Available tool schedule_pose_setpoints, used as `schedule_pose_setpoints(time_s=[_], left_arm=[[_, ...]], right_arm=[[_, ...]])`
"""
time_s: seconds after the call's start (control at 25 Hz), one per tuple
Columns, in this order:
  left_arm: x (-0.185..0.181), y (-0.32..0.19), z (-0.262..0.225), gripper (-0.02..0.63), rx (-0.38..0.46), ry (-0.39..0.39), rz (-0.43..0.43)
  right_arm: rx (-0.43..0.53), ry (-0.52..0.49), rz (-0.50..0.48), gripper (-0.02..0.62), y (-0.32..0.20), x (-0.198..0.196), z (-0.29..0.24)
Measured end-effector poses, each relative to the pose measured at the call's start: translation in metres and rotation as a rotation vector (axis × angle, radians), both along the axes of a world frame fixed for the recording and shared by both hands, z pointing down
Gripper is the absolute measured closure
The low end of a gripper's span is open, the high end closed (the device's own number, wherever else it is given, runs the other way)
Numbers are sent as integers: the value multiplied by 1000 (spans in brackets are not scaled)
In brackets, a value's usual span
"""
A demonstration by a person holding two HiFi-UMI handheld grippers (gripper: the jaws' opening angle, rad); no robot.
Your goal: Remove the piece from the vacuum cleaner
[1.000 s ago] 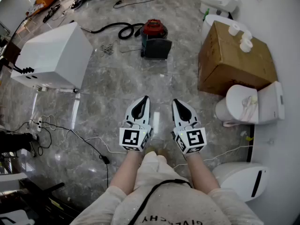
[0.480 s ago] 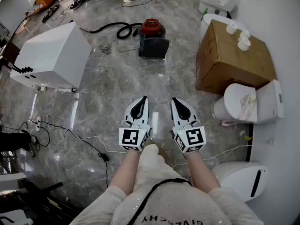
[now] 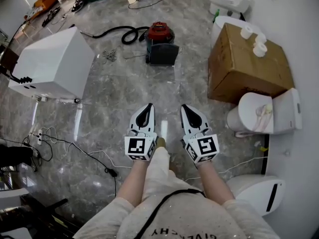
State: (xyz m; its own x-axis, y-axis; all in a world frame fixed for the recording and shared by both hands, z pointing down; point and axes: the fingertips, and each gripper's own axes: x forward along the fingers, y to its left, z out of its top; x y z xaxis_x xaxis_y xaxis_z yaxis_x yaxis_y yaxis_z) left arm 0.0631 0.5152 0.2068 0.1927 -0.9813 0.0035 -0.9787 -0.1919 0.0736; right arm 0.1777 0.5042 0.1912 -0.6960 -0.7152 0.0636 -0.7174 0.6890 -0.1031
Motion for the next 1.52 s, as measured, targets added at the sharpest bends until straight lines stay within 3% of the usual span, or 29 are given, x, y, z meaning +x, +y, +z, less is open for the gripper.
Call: schedule_pose_setpoints(time_s=[0.8,1.2,1.52], left_arm=[[-44,-137,4,588,-11,6,83],[-64,-161,10,588,-21,7,113],[-78,-167,11,588,-22,5,77]], right_arm=[[-28,1,13,584,-133,-59,7],[-39,-10,22,584,-164,-81,11],[-57,-15,19,584,-174,-87,15]])
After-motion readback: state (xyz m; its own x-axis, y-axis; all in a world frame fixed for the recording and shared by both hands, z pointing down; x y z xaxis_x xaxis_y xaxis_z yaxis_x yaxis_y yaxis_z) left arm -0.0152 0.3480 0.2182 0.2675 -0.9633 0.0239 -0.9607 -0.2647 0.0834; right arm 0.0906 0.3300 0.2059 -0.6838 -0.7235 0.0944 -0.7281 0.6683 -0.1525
